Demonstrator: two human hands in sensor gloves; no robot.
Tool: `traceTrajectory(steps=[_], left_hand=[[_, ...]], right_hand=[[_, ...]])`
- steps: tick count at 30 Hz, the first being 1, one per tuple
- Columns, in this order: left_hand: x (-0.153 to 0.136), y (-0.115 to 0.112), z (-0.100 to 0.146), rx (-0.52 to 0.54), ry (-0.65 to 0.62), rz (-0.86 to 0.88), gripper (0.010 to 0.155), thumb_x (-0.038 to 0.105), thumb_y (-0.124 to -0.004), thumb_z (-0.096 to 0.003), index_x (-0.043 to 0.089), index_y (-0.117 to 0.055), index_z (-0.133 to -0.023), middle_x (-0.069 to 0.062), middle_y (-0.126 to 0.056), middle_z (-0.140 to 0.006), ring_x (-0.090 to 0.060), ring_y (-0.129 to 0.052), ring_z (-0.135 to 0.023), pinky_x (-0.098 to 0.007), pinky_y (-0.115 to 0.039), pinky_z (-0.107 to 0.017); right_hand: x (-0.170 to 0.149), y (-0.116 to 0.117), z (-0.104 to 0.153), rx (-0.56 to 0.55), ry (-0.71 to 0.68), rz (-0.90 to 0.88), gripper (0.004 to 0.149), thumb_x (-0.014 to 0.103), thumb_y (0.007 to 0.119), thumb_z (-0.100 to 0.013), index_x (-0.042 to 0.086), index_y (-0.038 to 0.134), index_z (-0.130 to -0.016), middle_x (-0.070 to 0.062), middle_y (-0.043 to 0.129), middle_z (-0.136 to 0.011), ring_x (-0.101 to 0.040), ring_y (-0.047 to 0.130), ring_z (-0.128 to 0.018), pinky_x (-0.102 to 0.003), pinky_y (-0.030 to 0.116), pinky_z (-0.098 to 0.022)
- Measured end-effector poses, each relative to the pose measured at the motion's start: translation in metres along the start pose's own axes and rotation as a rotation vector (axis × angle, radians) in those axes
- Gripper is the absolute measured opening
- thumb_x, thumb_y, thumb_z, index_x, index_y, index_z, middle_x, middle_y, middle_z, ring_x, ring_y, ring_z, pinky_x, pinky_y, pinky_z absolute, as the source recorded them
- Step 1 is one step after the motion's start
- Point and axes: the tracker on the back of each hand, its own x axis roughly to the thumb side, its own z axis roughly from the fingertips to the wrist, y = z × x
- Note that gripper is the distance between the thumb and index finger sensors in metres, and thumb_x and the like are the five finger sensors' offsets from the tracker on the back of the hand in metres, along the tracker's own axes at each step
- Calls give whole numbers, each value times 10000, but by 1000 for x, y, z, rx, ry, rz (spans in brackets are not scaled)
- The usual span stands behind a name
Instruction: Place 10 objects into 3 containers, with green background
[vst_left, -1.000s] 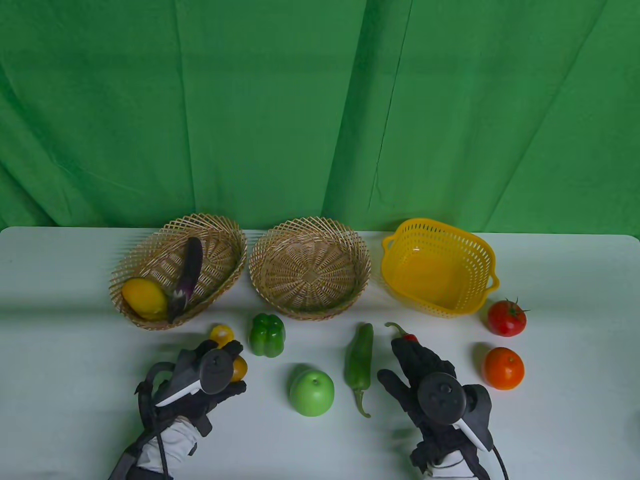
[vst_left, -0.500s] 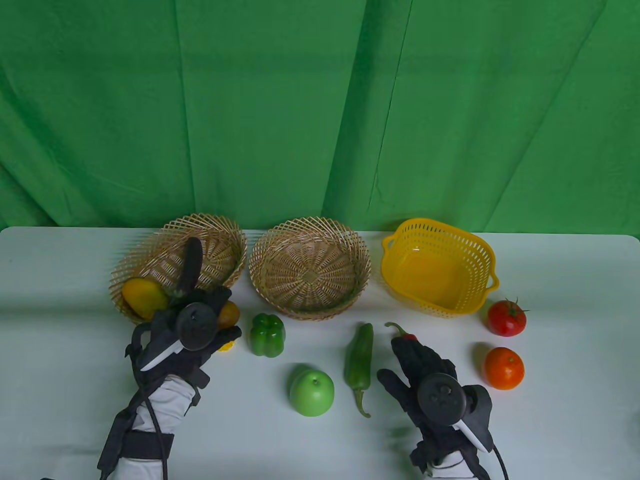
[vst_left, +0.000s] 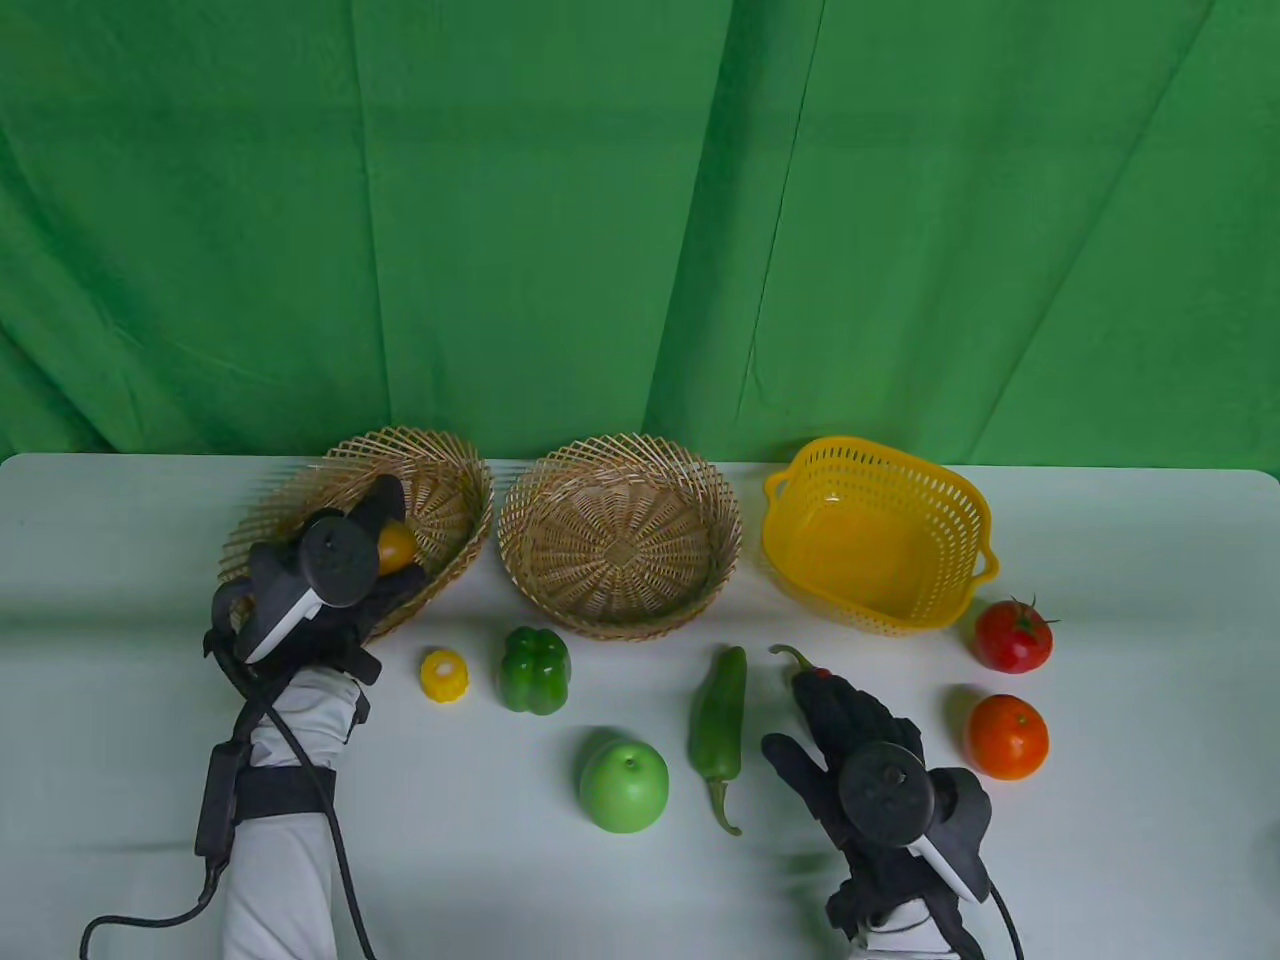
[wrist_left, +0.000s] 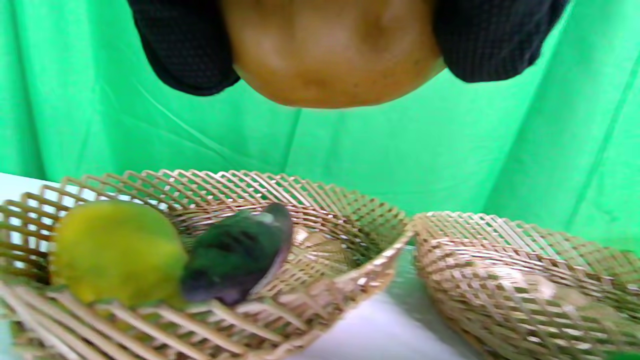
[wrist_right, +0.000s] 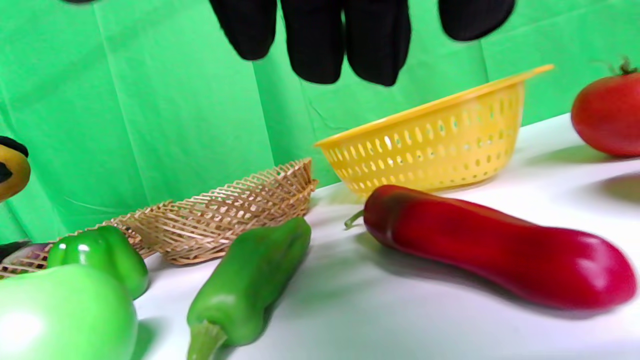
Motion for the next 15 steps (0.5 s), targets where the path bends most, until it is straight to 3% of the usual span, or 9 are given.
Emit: traceTrajectory(steps=[15], left_hand=[[-42,-27,-25,-61,253,-45,828,657,-725,-490,394,-301,-1151,-272,-488,-1170,-471,-677,-1002,-481,-757,-647]], right_hand=[[-3,3,-2,25,26,34,772,695,508,-528,248,500,-1157,-156,602,-1196,-474,605,-1057,-737,440,-749]])
